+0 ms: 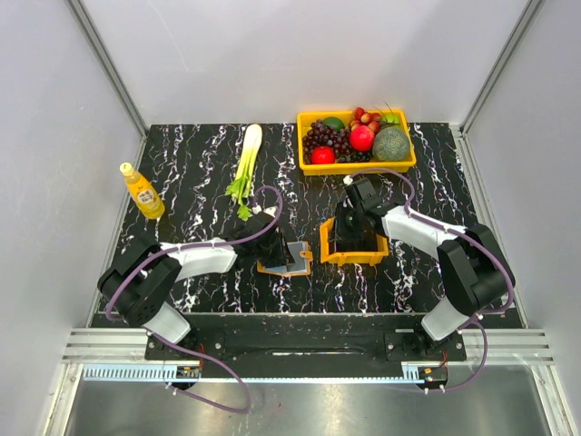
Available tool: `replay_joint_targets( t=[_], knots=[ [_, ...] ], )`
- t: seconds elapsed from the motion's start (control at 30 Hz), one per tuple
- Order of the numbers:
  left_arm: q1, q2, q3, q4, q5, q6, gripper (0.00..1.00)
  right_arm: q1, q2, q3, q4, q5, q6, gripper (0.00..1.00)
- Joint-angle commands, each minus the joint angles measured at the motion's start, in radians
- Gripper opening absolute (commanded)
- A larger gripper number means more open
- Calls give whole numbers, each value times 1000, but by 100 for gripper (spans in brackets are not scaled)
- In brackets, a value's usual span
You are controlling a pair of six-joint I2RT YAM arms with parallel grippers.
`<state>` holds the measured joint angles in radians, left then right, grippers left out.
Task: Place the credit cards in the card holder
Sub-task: Pick up the credit card from the storage box.
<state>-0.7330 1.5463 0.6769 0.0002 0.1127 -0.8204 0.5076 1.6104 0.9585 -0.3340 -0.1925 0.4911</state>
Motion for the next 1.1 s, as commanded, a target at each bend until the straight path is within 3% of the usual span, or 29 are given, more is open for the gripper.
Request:
replay_joint_targets(
  t=[0.0, 0.67, 0.77, 1.07],
  knots=[
    [-3, 31, 9, -29, 15, 17, 25, 8, -26, 26, 42, -30, 12, 31],
    [-3, 46, 12, -32, 25, 21, 24, 8, 11, 20, 66, -44, 40, 15],
    [-3, 44, 10, -32, 22, 21, 24, 8, -6, 19, 62, -47, 37, 0],
    [-2, 48, 13, -32, 27, 20, 24, 8, -84, 31, 43, -67, 9, 0]
  ],
)
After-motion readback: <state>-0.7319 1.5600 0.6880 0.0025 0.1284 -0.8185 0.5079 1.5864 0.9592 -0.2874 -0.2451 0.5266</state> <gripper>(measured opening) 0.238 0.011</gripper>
